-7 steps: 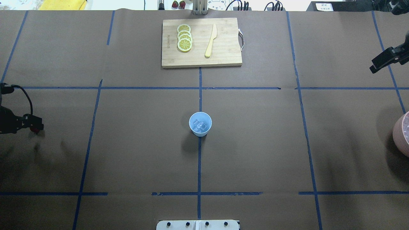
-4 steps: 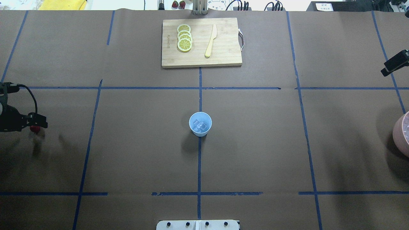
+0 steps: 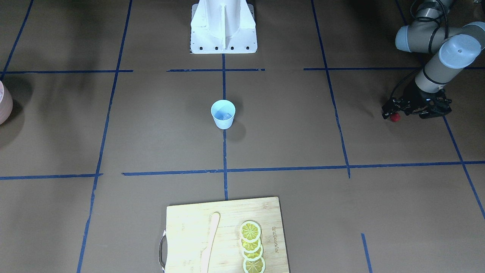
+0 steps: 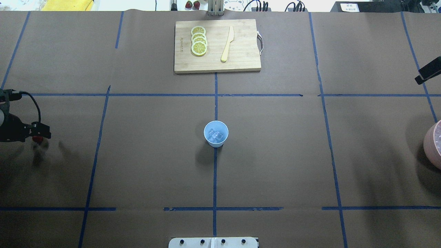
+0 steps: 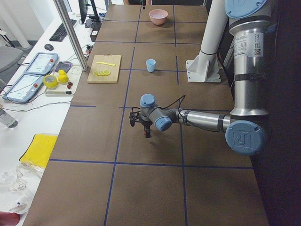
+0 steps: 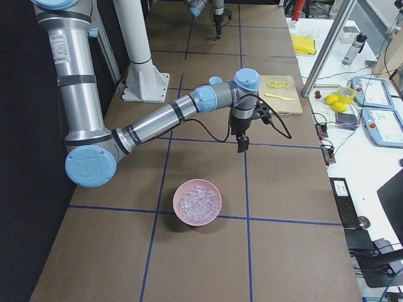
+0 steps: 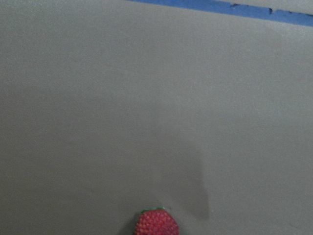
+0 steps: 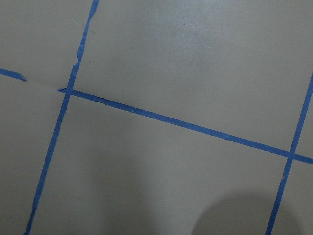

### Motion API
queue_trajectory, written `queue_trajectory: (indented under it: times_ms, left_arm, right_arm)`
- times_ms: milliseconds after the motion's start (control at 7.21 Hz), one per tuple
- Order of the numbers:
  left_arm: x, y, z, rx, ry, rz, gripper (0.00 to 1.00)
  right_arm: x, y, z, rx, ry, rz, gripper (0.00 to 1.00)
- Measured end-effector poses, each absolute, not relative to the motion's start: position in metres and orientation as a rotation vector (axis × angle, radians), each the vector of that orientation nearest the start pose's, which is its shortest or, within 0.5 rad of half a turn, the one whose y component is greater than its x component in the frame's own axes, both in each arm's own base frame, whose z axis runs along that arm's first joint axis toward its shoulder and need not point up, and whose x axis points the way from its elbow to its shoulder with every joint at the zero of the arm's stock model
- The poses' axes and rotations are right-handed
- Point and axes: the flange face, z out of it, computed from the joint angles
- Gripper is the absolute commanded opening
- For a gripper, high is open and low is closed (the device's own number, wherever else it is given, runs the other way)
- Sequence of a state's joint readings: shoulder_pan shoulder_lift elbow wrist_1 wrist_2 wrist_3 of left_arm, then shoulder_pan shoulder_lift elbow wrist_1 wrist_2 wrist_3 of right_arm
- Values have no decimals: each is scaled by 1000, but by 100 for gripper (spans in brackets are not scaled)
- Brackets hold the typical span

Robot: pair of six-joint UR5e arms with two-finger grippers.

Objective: Put ice and strawberries in cup
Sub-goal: 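Lower the left gripper onto the red strawberry and close it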

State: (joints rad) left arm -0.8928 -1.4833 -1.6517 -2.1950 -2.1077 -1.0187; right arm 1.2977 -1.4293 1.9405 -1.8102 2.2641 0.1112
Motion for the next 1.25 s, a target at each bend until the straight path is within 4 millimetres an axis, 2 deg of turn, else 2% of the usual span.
queue_trajectory:
  times_ms: [416,971,1248]
  left_arm:
    - [240,-430,602,4,793,-162,74]
    - [241,-431,603,4,790,-164,66]
    - [240,-430,604,4,788,-167,57]
  right_arm:
    - [-72,-516,441,120,-727,-248,100]
    - [-72,-515,442,128,-729,-249,100]
    - [-72,-514,445,133,-729,-250,100]
